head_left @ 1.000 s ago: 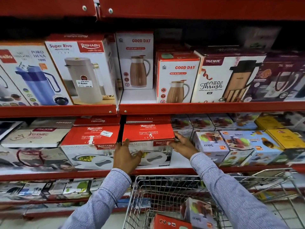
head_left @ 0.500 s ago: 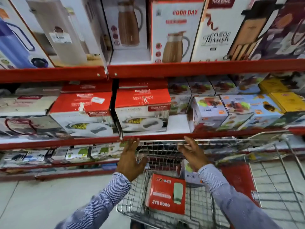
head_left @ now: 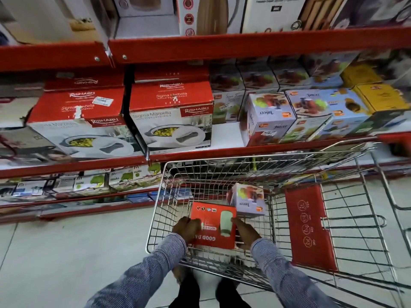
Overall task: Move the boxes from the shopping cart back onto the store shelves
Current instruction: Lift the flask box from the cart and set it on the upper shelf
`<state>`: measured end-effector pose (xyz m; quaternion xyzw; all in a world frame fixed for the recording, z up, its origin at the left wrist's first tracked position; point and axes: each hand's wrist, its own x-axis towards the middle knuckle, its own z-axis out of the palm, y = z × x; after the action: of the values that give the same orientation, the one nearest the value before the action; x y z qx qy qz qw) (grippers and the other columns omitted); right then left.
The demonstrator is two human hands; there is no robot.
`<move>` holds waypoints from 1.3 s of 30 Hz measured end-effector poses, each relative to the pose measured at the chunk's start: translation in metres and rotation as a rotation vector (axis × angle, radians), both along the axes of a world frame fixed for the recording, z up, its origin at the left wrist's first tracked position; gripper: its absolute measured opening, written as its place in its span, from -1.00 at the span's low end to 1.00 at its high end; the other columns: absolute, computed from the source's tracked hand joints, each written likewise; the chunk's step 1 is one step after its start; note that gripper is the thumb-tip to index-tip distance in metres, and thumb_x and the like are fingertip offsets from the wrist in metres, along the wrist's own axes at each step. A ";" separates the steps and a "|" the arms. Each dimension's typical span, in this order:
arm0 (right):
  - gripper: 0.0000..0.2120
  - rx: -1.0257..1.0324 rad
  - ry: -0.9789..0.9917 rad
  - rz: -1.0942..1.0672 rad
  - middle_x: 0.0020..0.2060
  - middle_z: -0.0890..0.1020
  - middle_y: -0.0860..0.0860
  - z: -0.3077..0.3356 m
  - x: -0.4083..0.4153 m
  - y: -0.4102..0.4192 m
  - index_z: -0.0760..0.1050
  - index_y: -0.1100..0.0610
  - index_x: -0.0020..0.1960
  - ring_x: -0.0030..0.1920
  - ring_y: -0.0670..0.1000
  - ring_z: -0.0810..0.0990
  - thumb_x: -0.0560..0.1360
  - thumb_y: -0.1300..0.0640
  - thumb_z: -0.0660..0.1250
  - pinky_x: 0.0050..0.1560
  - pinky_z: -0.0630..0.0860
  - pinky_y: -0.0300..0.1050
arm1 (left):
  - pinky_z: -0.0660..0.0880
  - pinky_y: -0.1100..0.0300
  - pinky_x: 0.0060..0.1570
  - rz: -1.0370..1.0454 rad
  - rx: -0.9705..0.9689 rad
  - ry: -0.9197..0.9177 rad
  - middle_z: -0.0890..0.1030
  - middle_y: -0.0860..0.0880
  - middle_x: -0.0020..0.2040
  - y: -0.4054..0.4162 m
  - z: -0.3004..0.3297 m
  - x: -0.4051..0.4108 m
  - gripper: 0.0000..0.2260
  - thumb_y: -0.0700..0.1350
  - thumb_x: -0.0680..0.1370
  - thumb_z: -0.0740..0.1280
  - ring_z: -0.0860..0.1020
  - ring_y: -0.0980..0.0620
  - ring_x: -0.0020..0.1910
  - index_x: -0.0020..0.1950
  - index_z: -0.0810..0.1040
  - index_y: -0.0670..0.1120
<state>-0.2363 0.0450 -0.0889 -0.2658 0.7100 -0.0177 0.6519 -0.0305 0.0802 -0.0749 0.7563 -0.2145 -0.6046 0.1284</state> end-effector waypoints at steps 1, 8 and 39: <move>-0.56 -0.036 -0.005 -0.009 0.17 0.64 0.20 0.007 0.001 0.000 0.54 0.17 0.13 0.14 0.18 0.61 0.50 -0.16 0.23 0.15 0.47 0.05 | 0.57 -0.03 0.01 0.035 -0.014 0.007 0.66 -0.10 -0.21 -0.002 0.008 0.000 -0.65 0.05 0.18 0.30 0.62 -0.12 -0.17 -0.14 0.58 -0.11; -0.52 -0.459 -0.054 -0.028 -0.04 0.73 0.05 0.080 0.002 -0.011 0.65 -0.05 -0.08 0.02 0.11 0.66 0.43 -0.32 0.08 0.23 0.50 0.17 | 0.48 0.02 -0.04 0.195 -0.216 0.095 0.64 -0.15 -0.11 -0.012 0.105 0.014 -0.91 -0.11 0.33 0.29 0.56 -0.14 -0.14 -0.23 0.54 -0.10; -0.68 -1.467 -0.649 0.067 -0.06 0.76 0.06 0.471 0.126 -0.111 0.68 0.14 0.08 0.00 0.08 0.73 0.36 0.06 0.53 0.09 0.63 0.18 | 0.66 0.15 -0.09 0.196 -1.579 -0.442 0.73 0.01 0.00 -0.058 0.461 0.134 -0.77 0.04 0.54 0.34 0.69 0.10 -0.04 0.11 0.66 -0.01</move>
<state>-0.1099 -0.0664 0.3822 -0.6292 0.2843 -0.5365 0.4852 0.1036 0.0218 0.3856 0.5603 -0.5295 -0.0990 0.6292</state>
